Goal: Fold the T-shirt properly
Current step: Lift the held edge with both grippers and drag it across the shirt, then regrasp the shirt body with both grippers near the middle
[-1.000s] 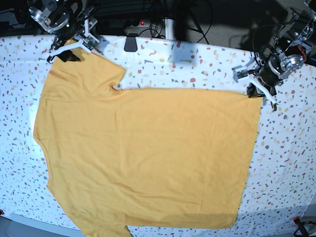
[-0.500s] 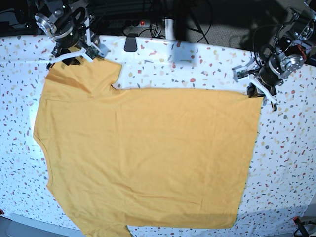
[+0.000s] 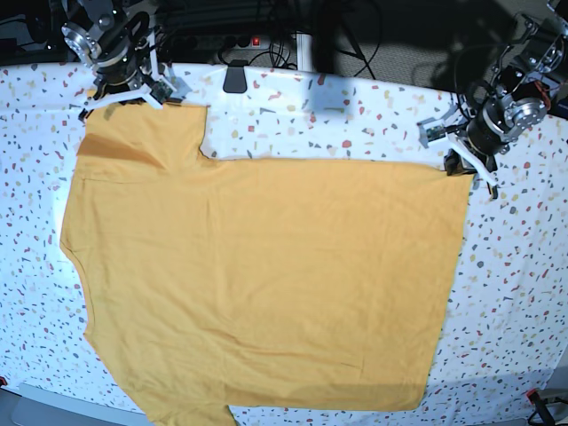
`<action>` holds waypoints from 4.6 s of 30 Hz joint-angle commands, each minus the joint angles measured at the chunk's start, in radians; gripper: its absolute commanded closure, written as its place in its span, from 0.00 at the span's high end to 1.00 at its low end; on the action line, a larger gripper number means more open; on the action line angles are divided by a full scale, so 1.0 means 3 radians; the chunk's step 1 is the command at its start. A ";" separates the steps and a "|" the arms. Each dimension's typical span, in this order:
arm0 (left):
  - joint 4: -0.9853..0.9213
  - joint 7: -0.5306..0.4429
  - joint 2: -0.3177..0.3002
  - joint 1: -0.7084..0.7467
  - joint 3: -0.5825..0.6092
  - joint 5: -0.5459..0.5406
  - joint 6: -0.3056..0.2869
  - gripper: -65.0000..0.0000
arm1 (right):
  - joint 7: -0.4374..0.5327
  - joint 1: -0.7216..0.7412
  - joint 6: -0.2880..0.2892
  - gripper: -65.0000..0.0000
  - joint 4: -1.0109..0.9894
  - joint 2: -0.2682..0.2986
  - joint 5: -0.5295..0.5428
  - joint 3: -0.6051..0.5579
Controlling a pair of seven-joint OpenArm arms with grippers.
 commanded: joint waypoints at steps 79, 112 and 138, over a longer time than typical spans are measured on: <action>-0.1442 0.0388 0.1043 -0.2076 -0.0020 -0.1074 0.0460 0.00 | -0.0019 0.3928 0.0710 0.00 -0.2166 -0.0149 0.1441 -0.0121; -0.1451 0.0375 0.1043 -0.2076 -0.0020 -0.1076 0.0463 0.00 | 0.0169 0.4073 0.0205 0.69 -0.2185 -0.0193 0.0538 -0.0828; -0.1450 0.0388 0.1044 -0.2104 -0.0019 -0.0913 0.0313 0.46 | -0.0851 0.4045 0.1041 0.54 -0.2111 -0.0126 0.1726 -0.0828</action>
